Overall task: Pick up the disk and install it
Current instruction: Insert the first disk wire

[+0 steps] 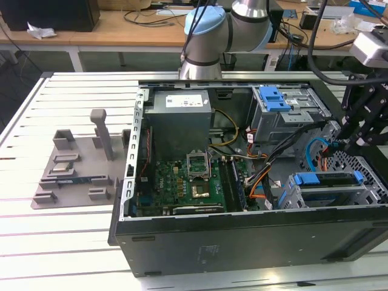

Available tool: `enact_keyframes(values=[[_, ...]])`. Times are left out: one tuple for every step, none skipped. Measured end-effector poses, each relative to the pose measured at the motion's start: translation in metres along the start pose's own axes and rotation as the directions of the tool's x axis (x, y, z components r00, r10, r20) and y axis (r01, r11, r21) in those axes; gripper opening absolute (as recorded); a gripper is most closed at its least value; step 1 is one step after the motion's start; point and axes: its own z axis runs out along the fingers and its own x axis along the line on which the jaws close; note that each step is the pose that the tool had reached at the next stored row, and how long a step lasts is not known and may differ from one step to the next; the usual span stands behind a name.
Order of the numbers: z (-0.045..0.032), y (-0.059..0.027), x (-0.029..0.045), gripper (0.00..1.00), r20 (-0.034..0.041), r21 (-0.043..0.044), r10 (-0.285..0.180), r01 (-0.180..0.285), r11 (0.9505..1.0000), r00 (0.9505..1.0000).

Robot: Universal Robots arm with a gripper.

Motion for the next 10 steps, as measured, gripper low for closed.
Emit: enact_keyframes(values=[[0.0022,0.0008,0.0000,0.36,-0.0002,0.0000,0.000,0.000,1.0000,1.0000],[0.0043,0.0017,-0.0001,0.36,-0.0009,0.0000,0.000,0.000,1.0000,1.0000],[0.0055,0.0021,-0.0002,0.36,-0.0010,0.0000,0.000,0.000,1.0000,1.0000],[0.0065,0.0024,-0.0002,0.36,-0.0009,-0.0001,0.000,0.000,1.0000,1.0000],[0.0074,0.0024,-0.0002,0.36,-0.0012,0.0000,0.000,0.000,1.0000,1.0000],[0.0075,0.0024,0.0000,0.36,-0.0014,0.0000,0.000,0.000,1.0000,1.0000],[0.0075,0.0025,0.0001,0.36,-0.0013,0.0000,0.000,0.000,1.0000,1.0000],[0.0076,0.0025,0.0001,0.36,-0.0012,0.0000,0.000,0.000,1.0000,1.0000],[0.0075,0.0026,0.0002,0.36,-0.0013,-0.0001,0.000,0.000,1.0000,1.0000],[0.0075,0.0025,0.0003,0.36,-0.0014,0.0000,0.000,0.000,1.0000,1.0000]])
